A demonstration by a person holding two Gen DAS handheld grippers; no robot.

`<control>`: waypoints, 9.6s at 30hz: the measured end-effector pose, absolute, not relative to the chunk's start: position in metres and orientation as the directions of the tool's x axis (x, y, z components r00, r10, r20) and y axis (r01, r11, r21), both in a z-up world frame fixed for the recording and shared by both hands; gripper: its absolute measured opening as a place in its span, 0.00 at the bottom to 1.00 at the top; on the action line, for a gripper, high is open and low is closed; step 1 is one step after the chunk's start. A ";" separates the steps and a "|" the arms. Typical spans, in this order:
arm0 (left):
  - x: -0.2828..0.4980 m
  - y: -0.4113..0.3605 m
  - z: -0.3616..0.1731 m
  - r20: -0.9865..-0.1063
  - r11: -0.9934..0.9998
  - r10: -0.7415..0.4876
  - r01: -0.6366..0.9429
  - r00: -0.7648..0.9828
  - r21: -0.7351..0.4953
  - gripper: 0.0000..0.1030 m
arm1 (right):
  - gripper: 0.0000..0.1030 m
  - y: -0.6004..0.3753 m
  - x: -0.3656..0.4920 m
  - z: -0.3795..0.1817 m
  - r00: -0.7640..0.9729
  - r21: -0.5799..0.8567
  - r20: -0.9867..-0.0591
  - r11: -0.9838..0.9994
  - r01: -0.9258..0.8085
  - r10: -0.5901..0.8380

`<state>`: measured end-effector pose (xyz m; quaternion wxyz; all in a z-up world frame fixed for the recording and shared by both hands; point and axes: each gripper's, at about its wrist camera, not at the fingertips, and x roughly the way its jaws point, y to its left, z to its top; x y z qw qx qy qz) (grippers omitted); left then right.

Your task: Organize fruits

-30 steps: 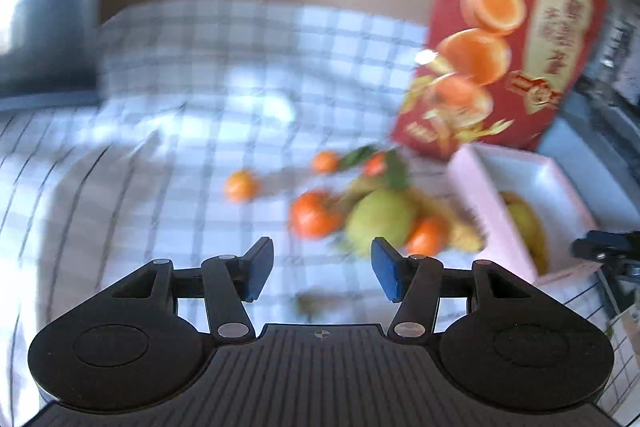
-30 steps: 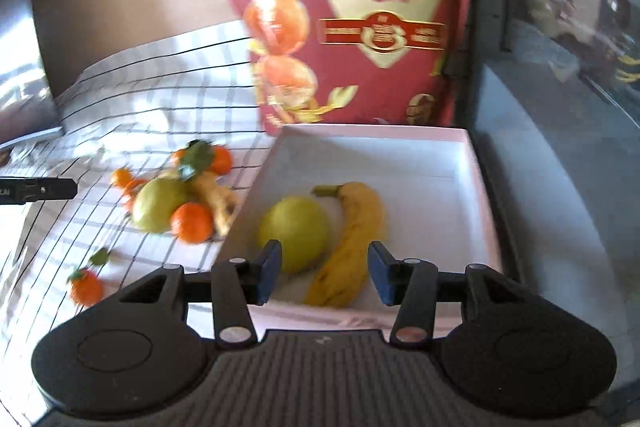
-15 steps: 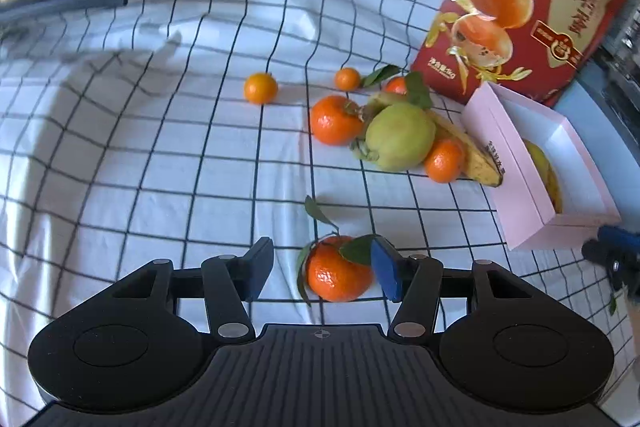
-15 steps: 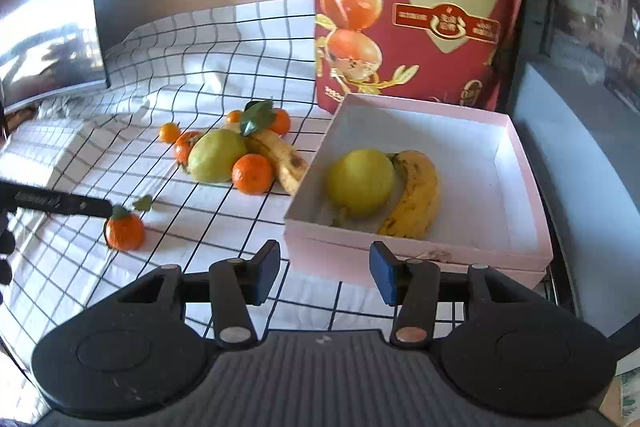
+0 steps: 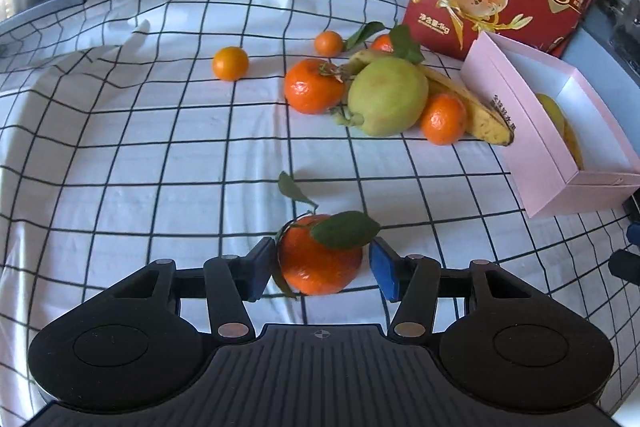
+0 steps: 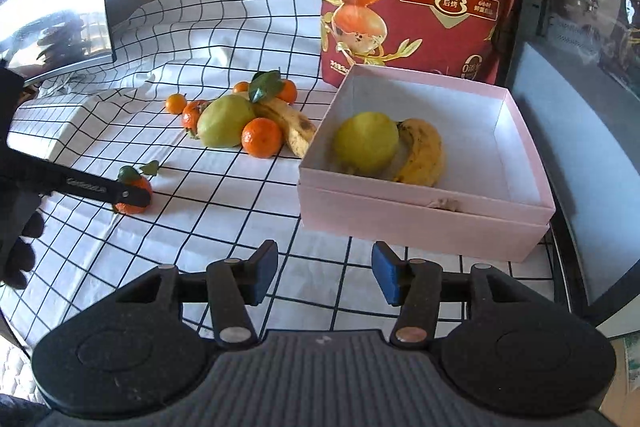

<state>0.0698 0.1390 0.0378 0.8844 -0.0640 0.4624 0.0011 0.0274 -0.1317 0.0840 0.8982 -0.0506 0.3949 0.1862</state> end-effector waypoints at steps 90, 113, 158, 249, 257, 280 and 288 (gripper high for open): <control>0.015 0.200 0.041 -0.718 0.904 -0.241 -0.118 0.653 -0.411 0.50 | 0.63 0.043 0.160 0.087 0.317 0.025 -0.817 0.579 -0.815 0.481; 0.027 0.062 0.033 -0.792 0.932 -0.362 0.216 0.492 -0.291 0.50 | 0.64 -0.159 0.052 0.029 0.515 0.462 -0.595 0.787 -0.409 0.617; 0.020 0.048 0.071 -0.726 0.923 -0.385 0.233 0.570 -0.306 0.50 | 0.57 -0.134 0.009 0.046 0.613 0.016 -0.675 0.838 -0.546 0.412; 0.048 0.102 0.036 -0.753 0.917 -0.377 0.105 0.539 -0.385 0.49 | 0.58 -0.208 0.149 0.084 0.531 0.136 -0.811 0.962 -0.236 0.244; 0.053 0.091 0.037 -0.763 0.939 -0.332 0.115 0.554 -0.325 0.49 | 0.58 -0.196 0.101 0.108 0.676 0.013 -0.706 0.958 -0.287 0.212; 0.095 0.125 0.064 -0.706 0.963 -0.209 0.015 0.677 -0.270 0.49 | 0.60 -0.118 0.070 0.125 0.652 0.031 -0.658 0.878 -0.477 0.377; 0.062 0.163 0.049 -0.716 0.947 -0.222 -0.027 0.662 -0.319 0.49 | 0.54 -0.051 0.175 0.111 0.487 0.092 -0.776 0.837 -0.539 0.400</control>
